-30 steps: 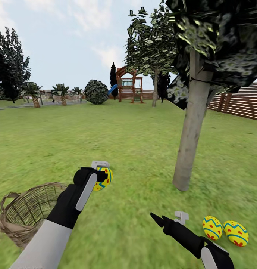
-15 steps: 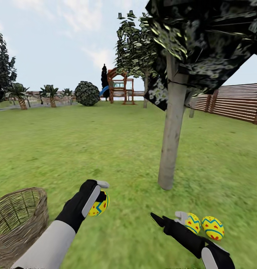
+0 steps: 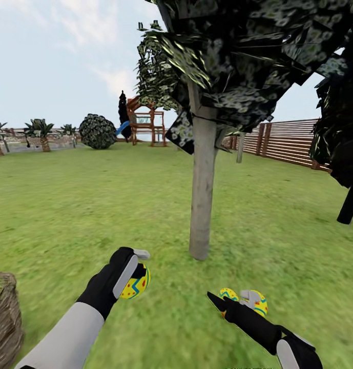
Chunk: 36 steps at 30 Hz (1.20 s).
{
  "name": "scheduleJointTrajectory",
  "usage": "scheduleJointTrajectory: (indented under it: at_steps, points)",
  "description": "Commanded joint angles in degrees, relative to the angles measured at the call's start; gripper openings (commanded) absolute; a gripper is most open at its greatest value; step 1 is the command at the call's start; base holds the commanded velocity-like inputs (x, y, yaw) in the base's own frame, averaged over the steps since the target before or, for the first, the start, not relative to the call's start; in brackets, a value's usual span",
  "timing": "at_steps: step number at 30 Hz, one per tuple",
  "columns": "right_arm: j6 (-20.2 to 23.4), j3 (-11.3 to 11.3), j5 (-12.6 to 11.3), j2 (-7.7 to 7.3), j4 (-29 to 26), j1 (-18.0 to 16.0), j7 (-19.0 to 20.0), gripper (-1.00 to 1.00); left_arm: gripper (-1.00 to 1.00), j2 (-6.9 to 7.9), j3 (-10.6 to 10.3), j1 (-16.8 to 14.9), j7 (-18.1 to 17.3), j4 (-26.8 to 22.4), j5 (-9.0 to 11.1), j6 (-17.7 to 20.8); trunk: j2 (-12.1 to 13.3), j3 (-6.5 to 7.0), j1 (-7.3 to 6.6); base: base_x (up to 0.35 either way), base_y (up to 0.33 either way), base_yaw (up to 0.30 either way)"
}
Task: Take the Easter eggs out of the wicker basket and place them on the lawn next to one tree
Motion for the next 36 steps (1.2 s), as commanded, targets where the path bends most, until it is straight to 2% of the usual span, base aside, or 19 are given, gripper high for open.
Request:
scheduleJointTrajectory:
  at_steps: [1, 12, 20, 33, 36]
  points:
    - [0.42, -0.1, -0.37, 0.05, 0.01, -0.05, 0.08, 1.0, -1.0, 0.01, -0.09, -0.05, 0.65, 0.13, 0.55, 0.16, -0.03, 0.01, -0.01, 0.0, -0.316, -0.215]
    - [0.42, -0.1, -0.37, 0.08, 0.01, -0.07, -0.01, 1.0, -1.0, 0.05, -0.16, -0.05, 0.73, 0.65, 0.47, 0.16, -0.03, 0.81, -0.01, 0.006, -0.316, -0.215]
    - [0.42, -0.1, -0.37, 0.08, 0.01, -0.05, -0.02, 1.0, -1.0, 0.08, -0.16, -0.05, 0.73, 0.7, 0.42, 0.16, -0.03, 1.39, -0.01, 0.18, -0.249, -0.215]
    - [0.42, -0.1, -0.37, 0.16, 0.01, -0.08, -0.02, 1.0, -1.0, 0.05, -0.16, -0.05, 0.65, 0.74, 0.59, 0.16, -0.03, 2.33, -0.01, 0.193, -0.154, -0.215]
    - [0.42, -0.1, -0.37, 0.16, 0.01, -0.07, 0.0, 1.0, -1.0, 0.06, -0.1, -0.05, 0.61, 0.78, 0.72, 0.16, -0.03, 2.54, -0.01, 0.143, 0.045, -0.211]
